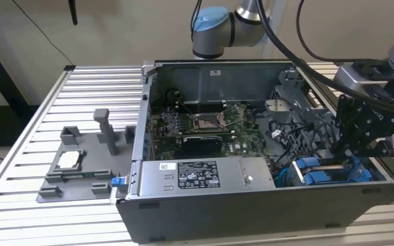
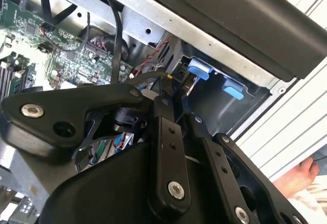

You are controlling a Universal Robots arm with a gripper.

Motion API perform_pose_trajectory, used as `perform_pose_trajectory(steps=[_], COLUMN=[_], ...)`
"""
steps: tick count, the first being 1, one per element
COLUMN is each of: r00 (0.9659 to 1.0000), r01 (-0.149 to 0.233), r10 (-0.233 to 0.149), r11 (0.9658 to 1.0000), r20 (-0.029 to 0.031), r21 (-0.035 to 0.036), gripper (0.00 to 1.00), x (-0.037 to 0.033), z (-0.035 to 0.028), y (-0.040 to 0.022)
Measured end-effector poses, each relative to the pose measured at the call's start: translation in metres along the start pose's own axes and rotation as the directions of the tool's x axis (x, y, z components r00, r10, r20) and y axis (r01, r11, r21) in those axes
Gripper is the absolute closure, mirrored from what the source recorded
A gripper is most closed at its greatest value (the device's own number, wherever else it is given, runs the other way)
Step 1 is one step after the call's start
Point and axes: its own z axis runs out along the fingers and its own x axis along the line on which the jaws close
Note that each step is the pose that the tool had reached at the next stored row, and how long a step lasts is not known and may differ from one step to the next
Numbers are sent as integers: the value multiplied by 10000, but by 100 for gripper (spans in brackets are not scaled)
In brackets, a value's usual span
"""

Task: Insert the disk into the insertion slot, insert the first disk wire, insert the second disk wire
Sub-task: 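Insert the first disk wire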

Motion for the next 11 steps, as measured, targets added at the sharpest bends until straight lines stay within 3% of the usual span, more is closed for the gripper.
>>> perform_pose_trajectory(steps=[4, 11], r00=[10000, 10000], r01=[-2, 0], r10=[2, 0], r11=[10000, 10000], r20=[-8, -4], r21=[0, -1], gripper=[81, 79], x=[9, 9], z=[37, 45], y=[-2, -3])
